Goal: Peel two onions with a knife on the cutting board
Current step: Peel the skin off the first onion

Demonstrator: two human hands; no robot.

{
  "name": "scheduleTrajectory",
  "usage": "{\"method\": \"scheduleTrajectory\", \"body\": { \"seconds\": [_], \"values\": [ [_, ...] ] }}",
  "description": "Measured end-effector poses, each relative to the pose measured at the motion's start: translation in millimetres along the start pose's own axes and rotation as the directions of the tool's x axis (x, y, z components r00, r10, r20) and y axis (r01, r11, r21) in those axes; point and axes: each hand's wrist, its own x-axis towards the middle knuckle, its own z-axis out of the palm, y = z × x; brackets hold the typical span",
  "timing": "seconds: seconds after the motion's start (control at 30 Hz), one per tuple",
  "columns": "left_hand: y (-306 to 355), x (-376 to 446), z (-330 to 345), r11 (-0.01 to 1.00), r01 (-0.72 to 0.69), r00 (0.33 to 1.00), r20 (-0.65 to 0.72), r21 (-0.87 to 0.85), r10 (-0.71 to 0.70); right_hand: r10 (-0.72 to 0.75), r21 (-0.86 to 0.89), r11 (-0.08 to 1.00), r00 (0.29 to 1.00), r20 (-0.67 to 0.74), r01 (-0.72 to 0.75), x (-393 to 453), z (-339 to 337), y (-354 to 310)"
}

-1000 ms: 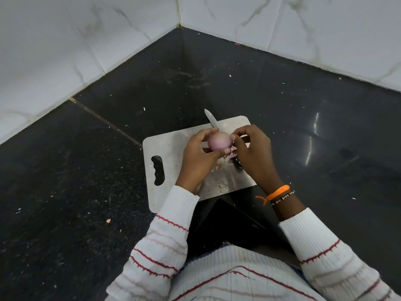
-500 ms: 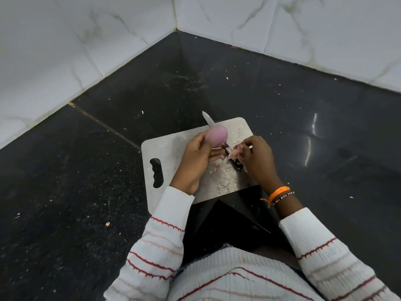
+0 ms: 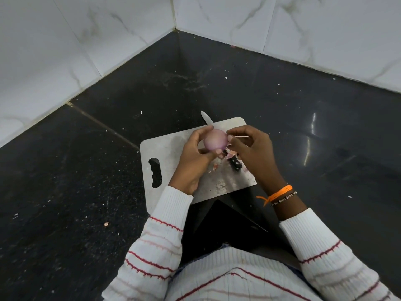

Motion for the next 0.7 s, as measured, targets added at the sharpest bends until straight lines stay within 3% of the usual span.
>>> {"method": "scheduleTrajectory", "body": {
  "seconds": [0.37,0.7],
  "values": [
    [4.1,-2.2,4.6,0.995,-0.016,0.994,-0.104,0.101,0.027,-0.121,-0.112,0.986,0.993,-0.011,0.119,-2.3,1.8,-1.0],
    [0.3,-4.1,8.3,0.989,-0.055,0.991,-0.111,0.135,0.07,-0.182,-0.185,0.967,0.983,-0.034,0.173,1.6,0.1,8.0]
  ]
}}
